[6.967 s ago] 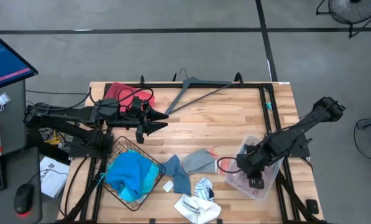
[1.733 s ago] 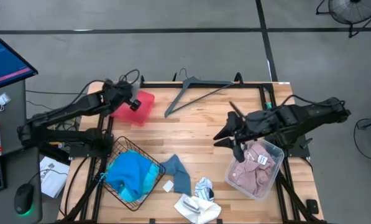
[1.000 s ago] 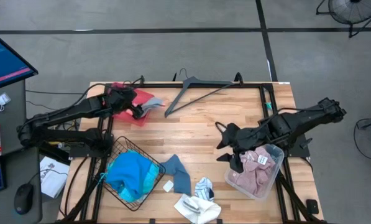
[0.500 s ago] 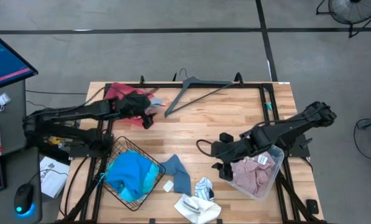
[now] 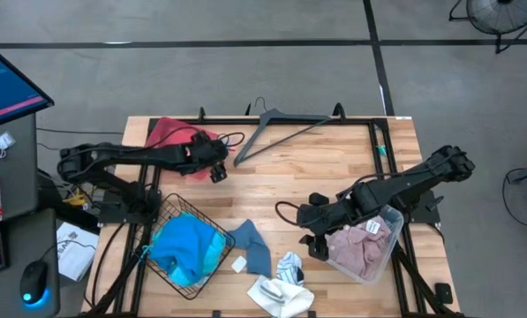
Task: Pick & Place Cloths
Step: Put the gray sock into the red bin
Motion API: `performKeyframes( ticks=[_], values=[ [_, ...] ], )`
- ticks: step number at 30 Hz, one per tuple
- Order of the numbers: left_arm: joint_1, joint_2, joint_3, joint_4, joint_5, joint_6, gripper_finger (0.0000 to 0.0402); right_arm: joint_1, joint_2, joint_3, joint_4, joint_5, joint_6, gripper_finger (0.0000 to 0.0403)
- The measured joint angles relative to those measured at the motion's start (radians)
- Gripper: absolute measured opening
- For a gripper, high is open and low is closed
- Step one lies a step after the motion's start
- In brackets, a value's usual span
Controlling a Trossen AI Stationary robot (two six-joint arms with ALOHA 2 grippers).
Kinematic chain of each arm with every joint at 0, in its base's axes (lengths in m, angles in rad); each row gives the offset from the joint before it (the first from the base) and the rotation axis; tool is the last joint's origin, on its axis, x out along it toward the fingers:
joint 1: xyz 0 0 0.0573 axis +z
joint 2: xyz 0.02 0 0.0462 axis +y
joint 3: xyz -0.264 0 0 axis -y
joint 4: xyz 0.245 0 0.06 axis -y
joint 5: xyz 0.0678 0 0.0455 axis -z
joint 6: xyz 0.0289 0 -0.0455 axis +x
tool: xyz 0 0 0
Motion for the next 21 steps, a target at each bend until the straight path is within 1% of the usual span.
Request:
performKeyframes(
  ticks=[2, 4, 7, 9, 12, 14, 15, 16, 19, 21],
  values=[
    [0.0, 0.007, 0.0, 0.001, -0.003, 0.0, 0.0334, 0.0, 0.0, 0.0, 0.0, 0.0, 0.0, 0.0225],
    [0.0, 0.008, 0.0, 0.001, -0.002, -0.002, 0.0315, 0.0, 0.0, 0.0, 0.0, 0.0, 0.003, 0.0225],
    [0.011, 0.008, 0.0, 0.002, -0.001, -0.01, 0.0262, 0.0, 0.0, 0.0, 0.004, 0.0, 0.004, 0.0225],
    [0.033, 0.008, 0.0, 0.001, -0.001, -0.045, 0.0214, 0.0, 0.0, 0.0, 0.006, 0.001, 0.01, 0.0225],
    [0.069, 0.006, 0.0, 0.001, 0.008, -0.124, 0.0127, 0.0, 0.0, 0.0, 0.016, 0.001, 0.024, 0.0225],
    [0.083, -0.015, -0.001, -0.001, 0.046, -0.164, 0.0059, 0.0, 0.0, 0.0, 0.017, 0.002, 0.026, 0.0225],
    [0.084, -0.034, -0.001, 0.002, 0.07, -0.176, 0.0031, 0.0, 0.0, 0.0, 0.018, 0.002, 0.026, 0.0225],
    [0.083, -0.054, -0.001, 0.002, 0.082, -0.187, 0.0017, 0.0, 0.0, 0.0, 0.019, 0.002, 0.026, 0.0225],
    [0.079, -0.129, -0.001, -0.011, 0.078, -0.19, 0.0005, 0.0, 0.0, 0.0, 0.019, 0.003, 0.026, 0.0225],
    [0.079, -0.197, 0.0, -0.03, 0.051, -0.195, 0.0002, 0.0, 0.0, 0.0, 0.019, 0.002, 0.026, 0.0225]
  ],
)
